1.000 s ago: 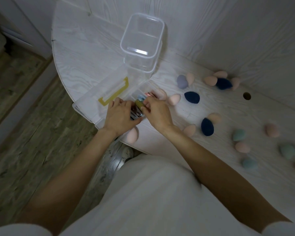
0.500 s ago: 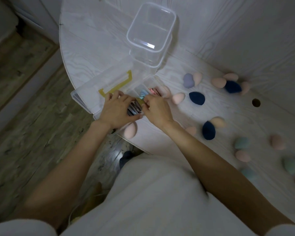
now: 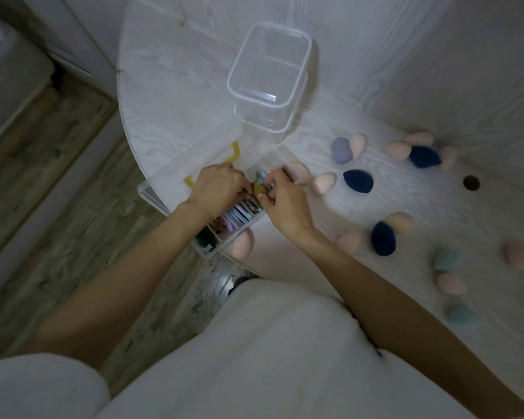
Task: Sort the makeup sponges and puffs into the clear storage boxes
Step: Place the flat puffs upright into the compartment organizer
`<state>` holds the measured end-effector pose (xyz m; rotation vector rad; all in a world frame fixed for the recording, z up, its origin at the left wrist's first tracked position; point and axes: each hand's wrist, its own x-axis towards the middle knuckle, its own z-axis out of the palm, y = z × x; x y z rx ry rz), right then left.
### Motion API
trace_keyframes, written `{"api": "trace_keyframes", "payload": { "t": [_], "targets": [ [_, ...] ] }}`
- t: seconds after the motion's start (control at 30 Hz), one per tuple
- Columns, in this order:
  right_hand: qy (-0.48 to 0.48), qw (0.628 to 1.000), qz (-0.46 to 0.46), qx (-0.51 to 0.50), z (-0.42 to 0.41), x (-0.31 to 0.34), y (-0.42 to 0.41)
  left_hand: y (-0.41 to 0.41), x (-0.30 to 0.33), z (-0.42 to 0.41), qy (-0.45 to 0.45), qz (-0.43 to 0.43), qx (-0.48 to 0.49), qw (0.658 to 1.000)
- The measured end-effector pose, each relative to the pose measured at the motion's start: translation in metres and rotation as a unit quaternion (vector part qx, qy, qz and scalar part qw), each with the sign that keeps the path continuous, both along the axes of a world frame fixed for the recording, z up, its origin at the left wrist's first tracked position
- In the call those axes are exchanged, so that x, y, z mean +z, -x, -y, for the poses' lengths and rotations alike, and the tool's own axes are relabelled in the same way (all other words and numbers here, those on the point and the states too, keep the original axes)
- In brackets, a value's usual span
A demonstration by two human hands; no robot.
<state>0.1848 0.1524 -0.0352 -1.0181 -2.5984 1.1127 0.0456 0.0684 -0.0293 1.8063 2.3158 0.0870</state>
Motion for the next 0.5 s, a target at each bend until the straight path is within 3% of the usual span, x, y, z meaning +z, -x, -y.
{"api": "trace_keyframes", "payload": {
  "t": [0.23, 0.37, 0.5],
  "targets": [
    [-0.127, 0.986, 0.035, 0.098, 0.003, -0.001, -0.001, 0.001, -0.004, 0.011, -0.059, -0.006, -0.058, 0.997],
    [-0.230, 0.961, 0.059, 0.139, 0.004, 0.000, 0.005, 0.004, -0.003, 0.014, -0.065, 0.015, -0.024, 0.997],
    [-0.227, 0.959, 0.091, 0.140, -0.004, 0.004, 0.010, 0.004, -0.006, 0.016, -0.053, 0.054, 0.011, 0.997]
  ]
}}
